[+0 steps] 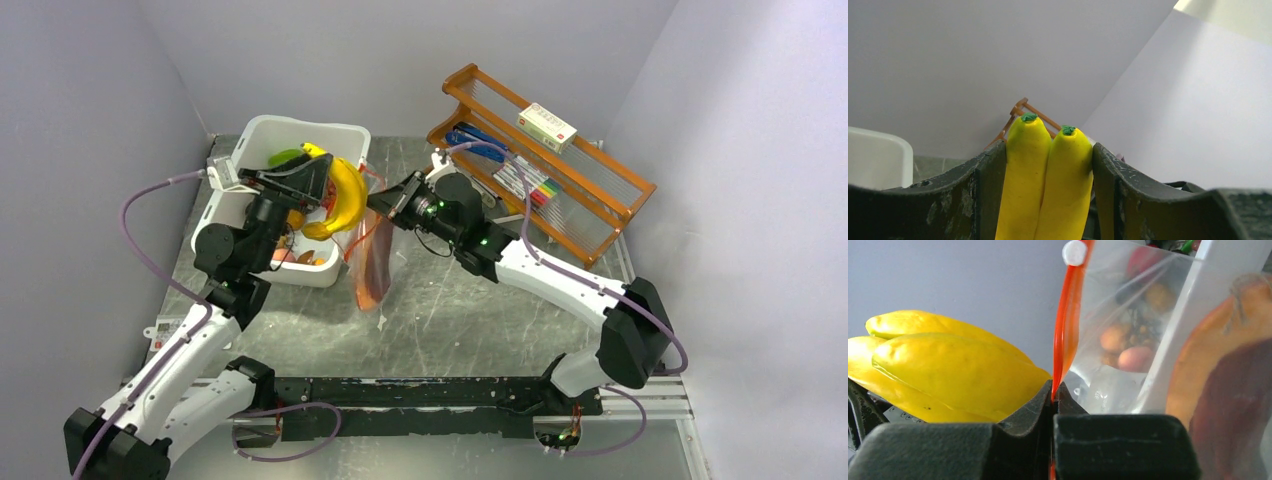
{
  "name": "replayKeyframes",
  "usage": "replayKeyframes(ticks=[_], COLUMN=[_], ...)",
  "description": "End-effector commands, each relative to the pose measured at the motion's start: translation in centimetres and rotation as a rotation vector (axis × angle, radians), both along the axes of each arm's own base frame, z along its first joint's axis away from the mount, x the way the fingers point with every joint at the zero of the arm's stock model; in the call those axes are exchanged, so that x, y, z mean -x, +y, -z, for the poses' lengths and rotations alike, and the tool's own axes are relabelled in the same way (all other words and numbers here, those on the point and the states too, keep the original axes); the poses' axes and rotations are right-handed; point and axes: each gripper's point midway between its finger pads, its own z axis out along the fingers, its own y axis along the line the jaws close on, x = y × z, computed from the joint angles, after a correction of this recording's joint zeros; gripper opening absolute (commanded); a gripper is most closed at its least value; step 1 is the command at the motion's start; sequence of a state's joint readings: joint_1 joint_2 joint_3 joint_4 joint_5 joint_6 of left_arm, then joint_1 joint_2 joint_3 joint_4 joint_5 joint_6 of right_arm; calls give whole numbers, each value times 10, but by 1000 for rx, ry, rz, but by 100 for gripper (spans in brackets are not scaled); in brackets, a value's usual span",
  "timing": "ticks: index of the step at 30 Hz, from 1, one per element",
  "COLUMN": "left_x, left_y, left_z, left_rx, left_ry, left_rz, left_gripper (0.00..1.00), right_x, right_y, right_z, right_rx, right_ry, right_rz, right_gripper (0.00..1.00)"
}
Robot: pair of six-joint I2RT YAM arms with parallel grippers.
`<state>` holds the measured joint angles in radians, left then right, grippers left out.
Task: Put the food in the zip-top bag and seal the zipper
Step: Place the fake fruit in the zipper food storage bag.
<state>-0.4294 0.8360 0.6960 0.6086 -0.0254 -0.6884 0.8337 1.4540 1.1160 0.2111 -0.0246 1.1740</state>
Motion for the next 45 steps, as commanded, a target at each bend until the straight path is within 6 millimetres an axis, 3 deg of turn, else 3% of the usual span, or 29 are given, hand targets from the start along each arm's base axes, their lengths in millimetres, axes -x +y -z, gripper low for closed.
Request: replayKeyframes(ticks=[1, 7, 10, 19, 23, 31, 38, 45], left_x=[15, 28, 27, 4, -3, -14, -42, -45], left_y=[17, 19, 13, 15, 20, 10, -7, -6], left_z=[-45, -57, -52, 4, 25, 49, 100, 145], left_rx=[149, 182, 138, -10, -79, -110, -244, -291], left_ry=[-145, -199, -212, -96, 20, 174, 448, 575], left_rz=[-34, -7, 5, -91, -135, -95, -74, -96], left_gripper=[7, 7, 7, 7, 7, 7, 7, 7], right_x=[5, 21, 29, 17, 6, -6, 1, 11], right_y=[8, 21, 25, 20, 19, 19, 39, 33], right_z=[-16, -5, -8, -32, -36, -33, -34, -32], right_rx=[-117, -171, -219, -255, -165, -59, 15, -58], right_ry=[47, 104, 125, 90, -5, -90, -208, -240], right_rz=[-23, -132, -181, -109, -78, -41, -178, -201], right_gripper=[0, 0, 0, 0, 0, 0, 0, 0])
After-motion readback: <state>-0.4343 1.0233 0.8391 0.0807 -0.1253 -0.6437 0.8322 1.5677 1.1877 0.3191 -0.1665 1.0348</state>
